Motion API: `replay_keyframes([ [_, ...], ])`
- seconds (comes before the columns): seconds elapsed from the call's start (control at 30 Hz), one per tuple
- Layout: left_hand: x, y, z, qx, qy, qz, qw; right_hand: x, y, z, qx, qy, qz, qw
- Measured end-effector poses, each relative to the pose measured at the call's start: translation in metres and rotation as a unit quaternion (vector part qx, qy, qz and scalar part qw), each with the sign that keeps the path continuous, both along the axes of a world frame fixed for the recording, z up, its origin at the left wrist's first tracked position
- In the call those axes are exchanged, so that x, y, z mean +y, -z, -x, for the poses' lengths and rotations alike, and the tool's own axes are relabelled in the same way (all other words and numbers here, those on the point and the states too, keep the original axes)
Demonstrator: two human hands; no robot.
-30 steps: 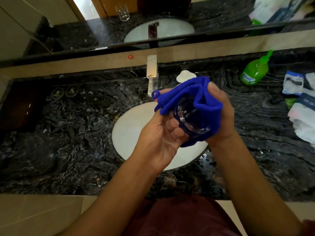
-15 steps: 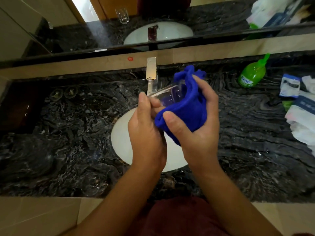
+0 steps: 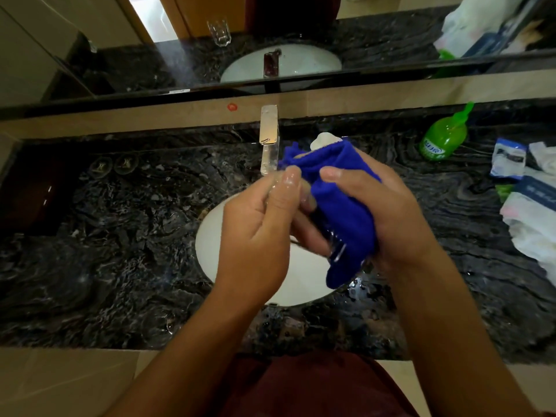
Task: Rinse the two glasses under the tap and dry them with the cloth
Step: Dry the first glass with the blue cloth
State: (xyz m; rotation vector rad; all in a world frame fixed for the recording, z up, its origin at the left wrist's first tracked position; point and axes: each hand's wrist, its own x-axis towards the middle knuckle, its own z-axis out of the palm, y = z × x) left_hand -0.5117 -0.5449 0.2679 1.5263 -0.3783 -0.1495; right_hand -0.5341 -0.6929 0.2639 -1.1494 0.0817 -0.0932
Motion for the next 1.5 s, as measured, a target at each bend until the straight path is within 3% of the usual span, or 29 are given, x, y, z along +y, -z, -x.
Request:
replay_keyframes([
  [0.1, -0.002, 0.002, -0.003, 0.071, 0.017, 0.057, 0.996, 0.004, 0.006, -0.006, -0.012, -0.066, -0.141, 0.988],
  [0.17, -0.006, 0.002, -0.005, 0.139, 0.031, 0.128, 0.981, 0.011, 0.009, -0.005, -0.059, -0.113, -0.251, 0.959],
  [0.23, -0.014, 0.004, -0.003, 0.189, 0.016, 0.192, 0.963, 0.017, 0.013, -0.005, -0.063, -0.072, -0.324, 0.941],
  [0.3, -0.021, 0.009, 0.001, 0.210, -0.038, 0.219, 0.952, 0.023, 0.018, -0.004, -0.033, 0.034, -0.330, 0.943],
  [0.43, -0.027, 0.015, 0.003, 0.103, -0.109, 0.158, 0.976, 0.028, 0.019, -0.003, 0.041, 0.184, -0.184, 0.965],
  [0.53, -0.025, 0.020, 0.001, -0.008, -0.120, 0.102, 0.987, 0.028, 0.013, 0.000, 0.067, 0.205, -0.043, 0.975],
  [0.7, -0.026, 0.028, 0.003, -0.104, -0.145, -0.016, 0.984, 0.032, 0.008, 0.008, 0.013, 0.203, 0.125, 0.971],
  [0.77, -0.022, 0.028, 0.004, -0.063, -0.129, -0.023, 0.989, 0.029, 0.010, 0.008, 0.013, 0.200, 0.137, 0.970],
  [0.83, -0.018, 0.023, 0.001, 0.064, -0.106, 0.040, 0.992, 0.025, 0.013, 0.008, -0.005, 0.199, 0.141, 0.970],
  [0.93, -0.011, 0.012, -0.006, 0.251, -0.035, 0.169, 0.953, 0.016, 0.017, 0.006, -0.046, 0.186, 0.144, 0.971],
  [1.1, -0.006, 0.010, -0.010, 0.429, -0.005, 0.201, 0.881, -0.005, 0.022, -0.005, -0.112, 0.120, 0.110, 0.980],
  [1.2, -0.007, 0.011, -0.007, 0.430, -0.018, 0.182, 0.884, -0.007, 0.024, -0.011, -0.127, 0.099, 0.066, 0.985],
  [1.33, -0.016, 0.013, -0.001, 0.414, -0.031, 0.191, 0.890, 0.010, 0.028, -0.020, -0.012, 0.208, -0.043, 0.977],
  [1.4, -0.018, 0.015, 0.000, 0.409, -0.039, 0.189, 0.892, 0.022, 0.033, -0.019, 0.017, 0.270, 0.018, 0.963],
  [1.5, -0.016, 0.018, 0.002, 0.382, -0.045, 0.183, 0.905, 0.037, 0.041, -0.010, -0.045, 0.287, 0.223, 0.931],
])
